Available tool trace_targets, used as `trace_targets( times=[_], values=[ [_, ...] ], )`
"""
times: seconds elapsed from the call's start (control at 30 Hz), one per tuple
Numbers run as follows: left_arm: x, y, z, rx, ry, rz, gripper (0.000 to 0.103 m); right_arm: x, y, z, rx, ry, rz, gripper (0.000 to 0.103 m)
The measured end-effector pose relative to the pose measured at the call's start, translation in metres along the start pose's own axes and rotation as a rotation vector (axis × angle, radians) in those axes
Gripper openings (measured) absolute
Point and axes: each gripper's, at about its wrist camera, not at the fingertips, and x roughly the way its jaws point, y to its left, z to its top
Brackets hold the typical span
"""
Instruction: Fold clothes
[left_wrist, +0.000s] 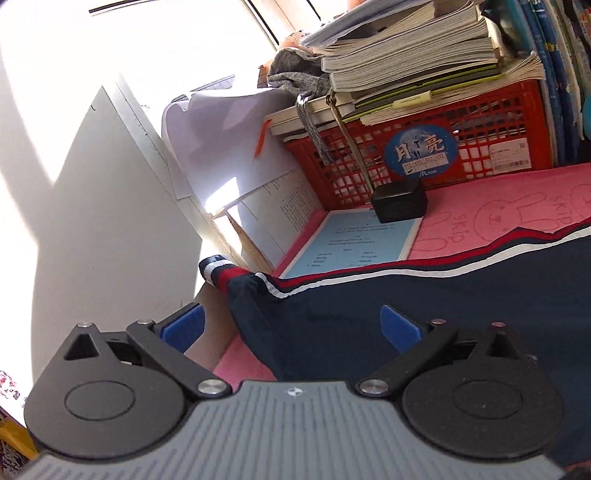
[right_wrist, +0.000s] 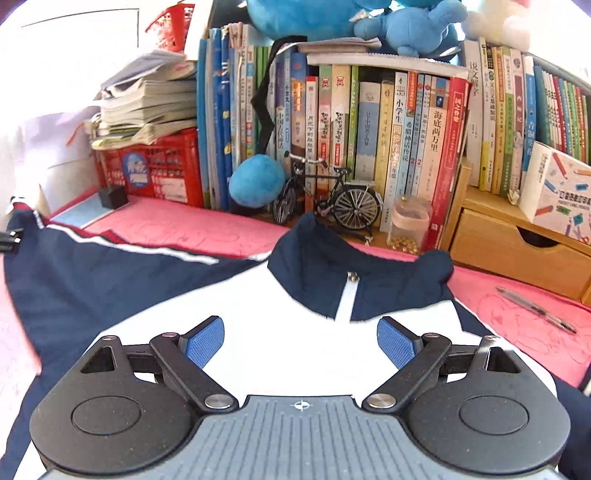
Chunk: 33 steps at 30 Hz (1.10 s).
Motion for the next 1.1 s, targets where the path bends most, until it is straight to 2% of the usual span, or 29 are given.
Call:
trace_targets(
  times=[0.07, 0.17, 0.23, 0.4, 0.6, 0.67, 0.73, 0.77, 0.9, 1.03, 1.1],
  values=[
    [-0.020, -0.013, 0.004, 0.027, -0.017, -0.069, 0.102, -0.022, -0.006, -0.022, 0.005, 0.015, 0.043, 0.095],
    [-0.049, -0.031, 0.009, 0.065, -0.041, -0.172, 0.102, -0.049, -0.010, -0.063, 0.016, 0.049, 0.180, 0.096],
    [-0.058, -0.044, 0.003, 0.036, -0.026, -0.230, 0.103, -0.061, -0.008, -0.086, 0.002, 0.064, 0.222, 0.096],
    [-0.081, -0.075, -0.013, -0.037, 0.014, -0.374, 0.103, -0.082, -0.005, -0.118, -0.014, 0.105, 0.221, 0.098],
    [-0.109, -0.112, -0.032, -0.125, 0.062, -0.547, 0.103, -0.126, -0.041, -0.149, -0.048, 0.131, 0.155, 0.100],
    [-0.118, -0.125, -0.038, -0.154, 0.078, -0.604, 0.103, -0.144, -0.062, -0.153, 0.007, 0.118, 0.118, 0.100],
    [-0.126, -0.137, -0.045, -0.184, 0.093, -0.659, 0.103, -0.165, -0.086, -0.152, 0.085, 0.067, 0.087, 0.100],
    [-0.126, -0.137, -0.046, -0.203, 0.090, -0.649, 0.103, -0.174, -0.098, -0.151, 0.116, 0.034, 0.062, 0.100],
    [-0.133, -0.141, -0.046, -0.198, 0.061, -0.603, 0.103, -0.184, -0.127, -0.133, 0.165, -0.038, -0.195, 0.100],
    [-0.135, -0.142, -0.047, -0.200, 0.061, -0.592, 0.103, -0.157, -0.160, -0.106, 0.256, -0.091, -0.491, 0.101],
    [-0.132, -0.139, -0.048, -0.235, 0.084, -0.605, 0.103, -0.137, -0.180, -0.096, 0.293, -0.125, -0.657, 0.103]
  ],
)
